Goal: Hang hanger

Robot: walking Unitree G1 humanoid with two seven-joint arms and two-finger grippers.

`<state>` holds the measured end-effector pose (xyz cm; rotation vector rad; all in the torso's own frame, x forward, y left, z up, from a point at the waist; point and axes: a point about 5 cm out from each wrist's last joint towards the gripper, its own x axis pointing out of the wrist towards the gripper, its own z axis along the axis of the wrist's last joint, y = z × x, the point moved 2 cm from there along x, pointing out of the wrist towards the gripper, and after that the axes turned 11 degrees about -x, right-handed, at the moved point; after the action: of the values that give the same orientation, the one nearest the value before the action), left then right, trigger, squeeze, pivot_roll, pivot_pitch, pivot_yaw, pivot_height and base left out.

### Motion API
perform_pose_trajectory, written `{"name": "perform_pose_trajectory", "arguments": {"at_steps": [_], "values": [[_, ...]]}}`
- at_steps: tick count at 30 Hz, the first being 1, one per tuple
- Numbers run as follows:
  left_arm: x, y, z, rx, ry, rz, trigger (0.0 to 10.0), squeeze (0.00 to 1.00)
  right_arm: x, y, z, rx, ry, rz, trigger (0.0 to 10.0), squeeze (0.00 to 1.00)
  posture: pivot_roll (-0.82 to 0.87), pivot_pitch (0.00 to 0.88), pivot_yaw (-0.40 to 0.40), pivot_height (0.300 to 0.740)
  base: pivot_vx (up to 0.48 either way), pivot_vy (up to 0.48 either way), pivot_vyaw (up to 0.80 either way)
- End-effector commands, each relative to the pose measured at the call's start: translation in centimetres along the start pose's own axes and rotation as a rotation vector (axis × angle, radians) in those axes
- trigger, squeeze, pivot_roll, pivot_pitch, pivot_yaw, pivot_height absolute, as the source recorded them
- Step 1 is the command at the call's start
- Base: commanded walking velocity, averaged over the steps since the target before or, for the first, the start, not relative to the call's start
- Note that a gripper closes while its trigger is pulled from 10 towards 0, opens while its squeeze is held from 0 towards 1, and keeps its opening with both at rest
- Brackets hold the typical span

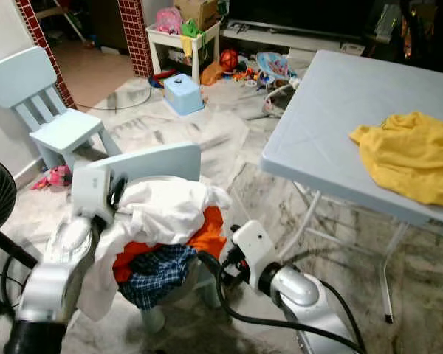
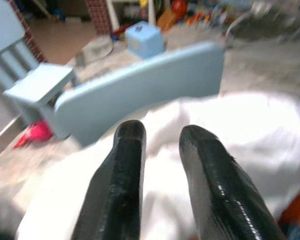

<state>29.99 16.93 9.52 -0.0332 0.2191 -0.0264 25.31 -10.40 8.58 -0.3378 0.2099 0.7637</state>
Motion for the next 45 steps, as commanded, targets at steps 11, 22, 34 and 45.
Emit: {"name": "perform_pose_trajectory", "arguments": {"at_steps": [11,22,34,45], "values": [[-3.3,0.3,-2.4,0.086,0.106,0.04,10.0,1.0,0.5,0.5,0.0,-0.068,0.015,0.042,10.0,0.0,-0.03,0.043,-0.006,0.74,0.0,0.0,0.0],[-1.1,1.2,-3.3,0.121,0.179,0.038,10.0,1.0,0.2,-0.1,-0.2,-0.064,0.025,0.025,10.0,0.0,-0.05,0.032,-0.008,0.74,0.0,0.0,0.0],[1.1,-0.5,-6.1,0.106,0.347,-0.118,10.0,1.0,-0.6,-0.5,0.0,-0.081,0.034,0.009,10.0,0.0,-0.11,0.049,-0.004,0.74,0.0,0.0,0.0],[2.3,2.0,-6.2,0.177,0.388,-0.117,0.0,0.0,-0.8,-0.4,-0.4,-0.071,0.052,-0.001,10.0,0.0,-0.11,0.059,0.003,0.74,0.0,0.0,0.0]]}}
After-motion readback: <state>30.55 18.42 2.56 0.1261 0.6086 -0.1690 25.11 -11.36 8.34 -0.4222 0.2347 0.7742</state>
